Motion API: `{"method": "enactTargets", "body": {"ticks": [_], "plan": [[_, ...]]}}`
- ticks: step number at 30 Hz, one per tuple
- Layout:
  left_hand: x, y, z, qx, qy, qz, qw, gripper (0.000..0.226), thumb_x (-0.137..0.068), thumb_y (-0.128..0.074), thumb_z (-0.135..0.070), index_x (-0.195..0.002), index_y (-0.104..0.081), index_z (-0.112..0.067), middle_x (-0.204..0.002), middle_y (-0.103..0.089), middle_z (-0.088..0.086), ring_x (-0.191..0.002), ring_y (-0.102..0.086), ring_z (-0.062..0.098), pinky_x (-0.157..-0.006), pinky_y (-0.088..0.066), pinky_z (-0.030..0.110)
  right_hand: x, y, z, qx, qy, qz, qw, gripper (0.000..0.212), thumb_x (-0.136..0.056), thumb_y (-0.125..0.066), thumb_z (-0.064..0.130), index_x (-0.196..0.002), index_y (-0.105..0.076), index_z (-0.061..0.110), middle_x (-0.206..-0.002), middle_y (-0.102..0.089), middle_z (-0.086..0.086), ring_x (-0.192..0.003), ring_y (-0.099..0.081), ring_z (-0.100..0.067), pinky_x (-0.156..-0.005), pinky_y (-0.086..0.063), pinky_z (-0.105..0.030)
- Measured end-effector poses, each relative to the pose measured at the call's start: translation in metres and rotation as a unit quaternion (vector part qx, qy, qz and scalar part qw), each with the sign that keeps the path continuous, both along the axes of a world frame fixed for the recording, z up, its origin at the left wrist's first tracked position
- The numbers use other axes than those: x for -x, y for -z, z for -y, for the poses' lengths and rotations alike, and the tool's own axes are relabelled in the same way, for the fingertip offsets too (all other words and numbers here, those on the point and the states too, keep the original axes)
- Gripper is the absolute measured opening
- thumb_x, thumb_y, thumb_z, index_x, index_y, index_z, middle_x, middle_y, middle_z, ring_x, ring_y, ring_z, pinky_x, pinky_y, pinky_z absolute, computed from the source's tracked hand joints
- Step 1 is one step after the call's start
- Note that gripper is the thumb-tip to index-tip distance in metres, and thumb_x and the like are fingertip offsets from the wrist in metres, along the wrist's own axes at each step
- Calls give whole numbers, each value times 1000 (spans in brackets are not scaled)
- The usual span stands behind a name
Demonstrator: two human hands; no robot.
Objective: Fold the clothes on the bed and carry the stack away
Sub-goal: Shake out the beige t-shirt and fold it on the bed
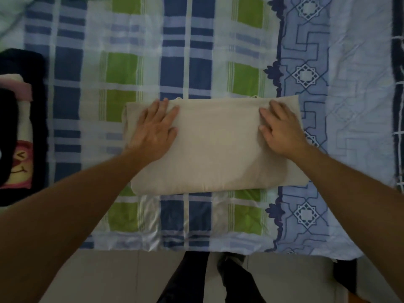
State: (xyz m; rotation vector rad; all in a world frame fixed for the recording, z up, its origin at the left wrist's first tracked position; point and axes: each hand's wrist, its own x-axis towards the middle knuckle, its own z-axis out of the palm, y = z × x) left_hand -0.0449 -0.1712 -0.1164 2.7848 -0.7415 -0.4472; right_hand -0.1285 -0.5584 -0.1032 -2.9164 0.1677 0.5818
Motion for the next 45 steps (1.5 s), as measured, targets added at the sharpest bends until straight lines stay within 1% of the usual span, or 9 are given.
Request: {"method": "enactTargets", "body": {"ticks": [4,8,12,15,19,24,32,39,45], "plan": [[-19,20,-2,-114,-27,4,993,68,-105,-20,-55,-165,-5,-24,-173,-1,10,-158,1,34,-125,-5,59,9,7,24,43,51,-34,997,63,-107,-32,48,-163,-15,28,-173,-2,-7,-157,-2,-35,-125,-7,-55],[-11,16,5,-138,-122,2,983,73,-103,-22,-55,-164,-7,-18,-172,-3,17,-157,-3,40,-125,-3,61,21,4,46,-23,136,17,990,64,-103,-49,42,-160,-28,20,-164,-27,-18,-150,-23,-40,-121,-24,-53],[56,-10,47,-29,-103,-2,994,72,-99,-33,-45,-162,-22,-12,-170,-14,21,-157,-13,39,-125,-11,59,23,-9,60,-178,295,92,934,52,-96,-66,30,-142,-49,10,-130,-61,-11,-122,-57,-30,-98,-43,-32],[121,-20,108,88,-10,-11,996,71,-89,-55,-41,-153,-42,-12,-164,-31,21,-152,-27,37,-122,-27,58,16,-15,65,-239,341,65,907,43,-95,-70,33,-129,-55,10,-108,-62,0,-102,-63,-23,-86,-47,-30],[188,-11,202,101,63,-44,992,94,-75,-65,-38,-159,-26,-20,-169,-19,13,-157,-14,27,-128,-11,46,-9,-12,74,-313,391,6,866,29,-82,-77,46,-92,-71,19,-87,-74,0,-89,-73,-28,-74,-56,-33],[220,7,284,46,-27,-8,999,90,-78,-58,-23,-162,-26,-19,-170,-17,16,-158,-11,34,-127,-13,51,-29,-2,80,-436,408,-106,795,38,-74,-89,32,-104,-77,11,-95,-81,-6,-88,-78,-27,-82,-63,-46],[227,7,327,98,-156,-36,982,70,-90,-40,-23,-160,-34,-23,-170,-22,10,-158,-14,29,-127,-12,48,-22,6,81,-448,393,-56,801,32,-84,-83,22,-112,-75,10,-104,-79,-9,-93,-77,-26,-89,-61,-48],[226,-55,322,371,-250,-126,885,66,-90,-49,-19,-155,-42,-16,-163,-37,9,-154,-29,26,-125,-20,44,-16,-45,80,-489,399,-11,776,13,-89,-78,18,-100,-76,12,-93,-80,-5,-86,-77,-22,-85,-62,-45],[220,-107,264,522,-385,-195,736,50,-100,-50,-27,-150,-51,-31,-156,-49,-9,-144,-43,7,-119,-36,34,-37,-105,4,-537,404,8,740,14,-86,-75,17,-98,-76,10,-95,-80,-10,-87,-77,-27,-78,-63,-42]]}}
